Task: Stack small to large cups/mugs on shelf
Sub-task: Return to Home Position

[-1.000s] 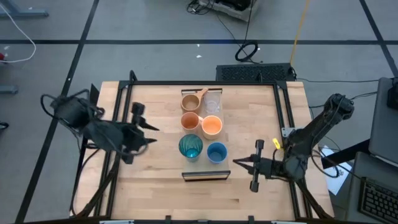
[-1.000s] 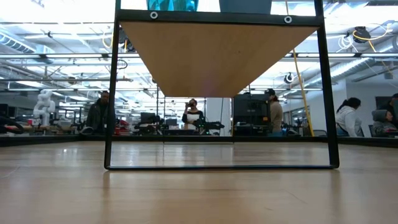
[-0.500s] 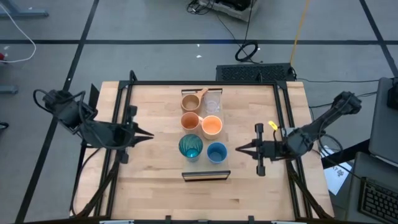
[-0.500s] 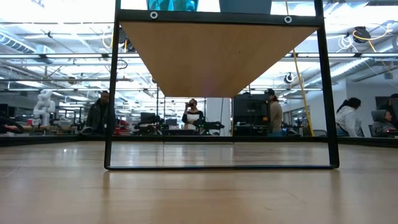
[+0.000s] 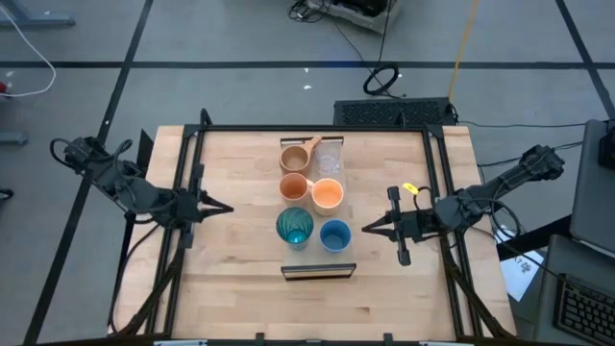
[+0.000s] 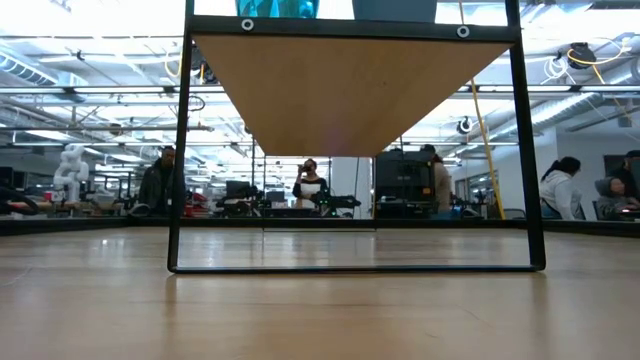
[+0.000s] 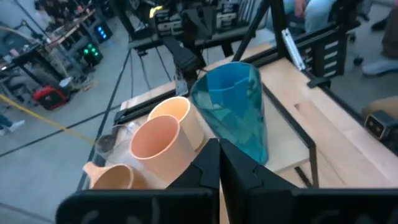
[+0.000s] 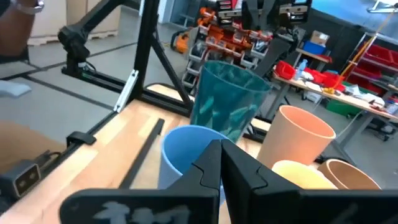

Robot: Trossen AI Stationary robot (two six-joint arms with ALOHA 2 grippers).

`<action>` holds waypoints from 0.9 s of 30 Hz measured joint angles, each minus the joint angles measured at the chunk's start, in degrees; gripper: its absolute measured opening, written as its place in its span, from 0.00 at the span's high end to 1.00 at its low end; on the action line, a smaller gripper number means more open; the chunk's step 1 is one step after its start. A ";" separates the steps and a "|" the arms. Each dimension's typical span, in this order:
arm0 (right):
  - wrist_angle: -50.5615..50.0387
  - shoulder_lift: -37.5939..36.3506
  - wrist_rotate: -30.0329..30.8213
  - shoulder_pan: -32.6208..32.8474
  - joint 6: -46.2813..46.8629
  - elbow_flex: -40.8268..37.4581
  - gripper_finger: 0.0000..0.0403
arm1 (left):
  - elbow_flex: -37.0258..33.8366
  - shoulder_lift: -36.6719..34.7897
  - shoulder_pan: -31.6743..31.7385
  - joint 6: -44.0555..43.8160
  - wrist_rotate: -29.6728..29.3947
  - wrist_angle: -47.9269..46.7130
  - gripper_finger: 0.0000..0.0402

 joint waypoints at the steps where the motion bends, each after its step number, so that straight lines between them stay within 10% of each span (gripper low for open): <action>1: -0.21 0.02 -0.13 -0.39 0.00 0.00 1.00 | -1.72 -1.14 0.24 0.51 0.80 1.60 0.99; 27: -2.67 -4.11 -7.39 -8.67 1.73 -4.69 1.00 | -34.91 -23.81 8.18 1.51 8.28 26.49 0.99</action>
